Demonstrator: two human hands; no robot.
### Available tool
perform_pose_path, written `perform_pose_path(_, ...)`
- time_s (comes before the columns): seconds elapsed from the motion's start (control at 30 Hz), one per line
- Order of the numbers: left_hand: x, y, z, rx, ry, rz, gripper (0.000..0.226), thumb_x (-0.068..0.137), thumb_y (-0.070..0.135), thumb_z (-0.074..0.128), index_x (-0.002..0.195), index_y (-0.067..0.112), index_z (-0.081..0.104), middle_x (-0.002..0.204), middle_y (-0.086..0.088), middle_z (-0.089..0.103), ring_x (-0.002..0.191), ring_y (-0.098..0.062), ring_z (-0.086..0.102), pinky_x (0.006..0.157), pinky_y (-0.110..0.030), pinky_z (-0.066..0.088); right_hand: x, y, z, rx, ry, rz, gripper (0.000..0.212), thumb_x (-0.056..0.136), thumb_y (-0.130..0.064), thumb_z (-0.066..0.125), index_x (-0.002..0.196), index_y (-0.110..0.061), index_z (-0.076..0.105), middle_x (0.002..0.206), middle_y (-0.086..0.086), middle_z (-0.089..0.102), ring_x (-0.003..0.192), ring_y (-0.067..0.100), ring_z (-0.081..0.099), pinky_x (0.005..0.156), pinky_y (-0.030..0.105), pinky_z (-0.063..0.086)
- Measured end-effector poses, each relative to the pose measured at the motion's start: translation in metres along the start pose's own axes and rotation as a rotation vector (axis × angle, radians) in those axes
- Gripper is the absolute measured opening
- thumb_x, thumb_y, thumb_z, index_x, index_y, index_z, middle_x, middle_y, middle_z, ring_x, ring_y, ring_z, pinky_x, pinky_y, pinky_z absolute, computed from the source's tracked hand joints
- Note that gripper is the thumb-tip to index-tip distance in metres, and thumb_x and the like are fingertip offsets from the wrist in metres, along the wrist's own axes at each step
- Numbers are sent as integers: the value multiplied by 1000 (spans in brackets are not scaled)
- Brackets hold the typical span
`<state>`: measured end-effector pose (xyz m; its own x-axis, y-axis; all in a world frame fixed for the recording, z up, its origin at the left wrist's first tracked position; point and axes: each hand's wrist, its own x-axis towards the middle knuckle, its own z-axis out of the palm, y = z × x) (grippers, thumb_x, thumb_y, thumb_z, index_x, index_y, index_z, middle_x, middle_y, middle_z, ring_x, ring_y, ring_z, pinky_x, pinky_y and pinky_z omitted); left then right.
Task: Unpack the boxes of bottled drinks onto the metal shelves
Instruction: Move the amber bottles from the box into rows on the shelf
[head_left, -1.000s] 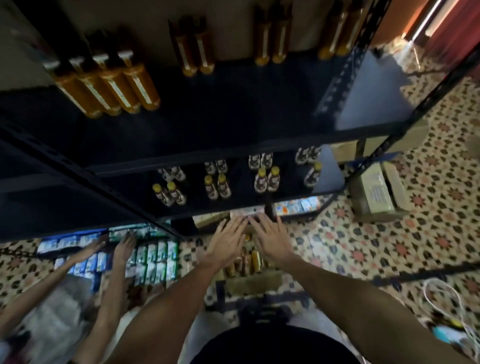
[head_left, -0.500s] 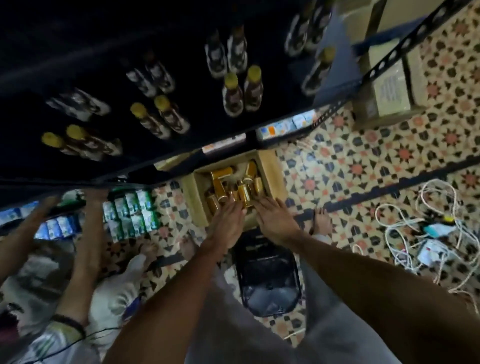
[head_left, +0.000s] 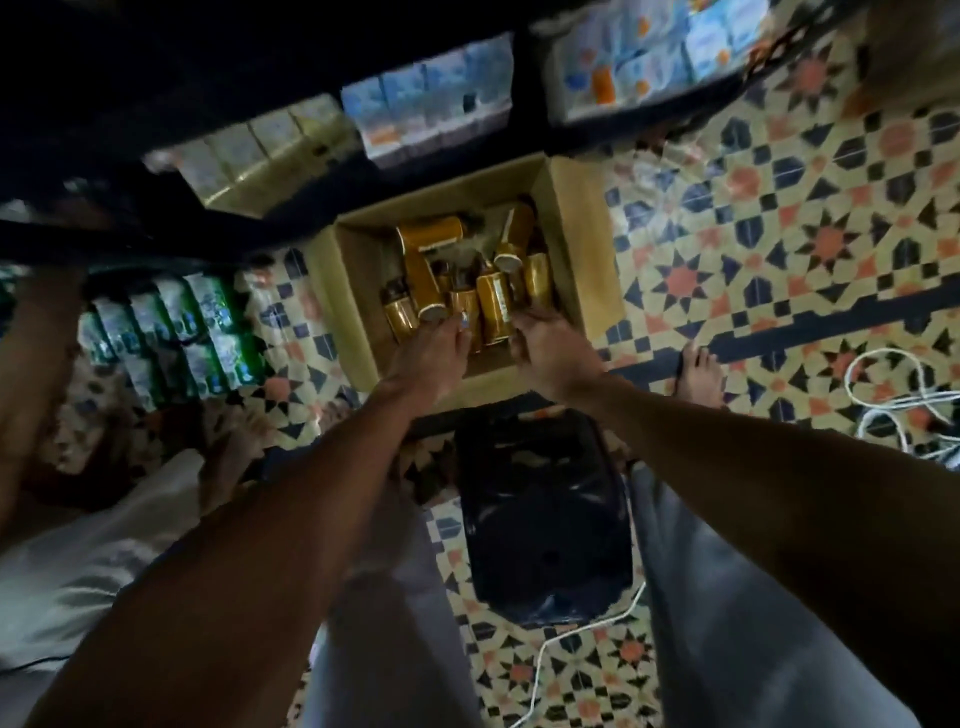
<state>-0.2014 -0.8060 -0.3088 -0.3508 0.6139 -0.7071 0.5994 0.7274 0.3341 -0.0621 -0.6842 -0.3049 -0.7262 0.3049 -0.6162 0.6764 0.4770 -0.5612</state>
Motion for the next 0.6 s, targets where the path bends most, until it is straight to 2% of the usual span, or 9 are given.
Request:
perform_pose_path(0.07,23,-13,14,-30,7,-44,29,107,33,34,117,15,55,106,-4,59,83,-12,51,63,-26,35,25,15,13,85,-49,107,31,101,-21,53,131,-14,57,110,7,65,100,20,64,81,32,54)
perform_pose_path(0.13,49,-25,28,-76,1,-61,28,107,30,37,118,14,57,101,-4,60,74,-8,49,55,-21,31,54,31,27,195,-33,204,27,99,-17,57,125,-13,61,107,4,67,95,16,66,70,19,49)
perform_pose_path(0.17,61,-30,34,-101,-7,-73,28,107,29,38,121,14,57,100,-5,61,70,-6,49,53,-21,32,66,37,32,258,-15,245,26,99,-15,58,124,-12,62,110,3,67,98,15,65,71,18,48)
perform_pose_path(0.23,89,-38,49,-165,-22,-113,28,106,30,40,125,16,55,103,-5,63,69,-8,55,53,-23,36,89,50,43,383,54,348,29,100,-14,57,129,-10,59,116,3,64,105,15,61,78,24,50)
perform_pose_path(0.3,117,-40,64,-205,-19,-139,29,105,30,44,129,17,54,112,-7,64,79,-14,61,57,-26,41,113,62,50,488,139,461,30,103,-22,54,131,-10,57,118,6,64,109,20,62,82,30,49)
perform_pose_path(0.37,141,-36,76,-222,-10,-153,33,102,30,50,132,16,53,122,-8,61,93,-18,61,65,-28,46,136,69,54,576,188,571,40,104,-34,50,138,-13,52,128,9,62,120,25,59,94,37,50)
perform_pose_path(0.43,164,-33,86,-164,4,-156,40,99,34,55,134,15,53,136,-10,51,117,-25,54,89,-38,48,158,73,54,637,182,648,51,105,-43,44,148,-15,43,140,9,56,129,28,53,106,41,43)
perform_pose_path(0.5,184,-30,93,-32,51,-155,45,98,41,52,134,13,54,146,-10,39,134,-30,37,107,-48,34,179,75,53,742,156,700,59,106,-49,36,155,-15,34,146,11,52,133,31,50,108,40,38)
perform_pose_path(0.6,206,-29,96,38,76,-225,52,101,48,41,135,10,52,151,-11,33,139,-31,27,111,-49,25,200,74,49,835,114,750,62,107,-52,33,151,-9,38,146,13,51,133,32,48,102,35,37)
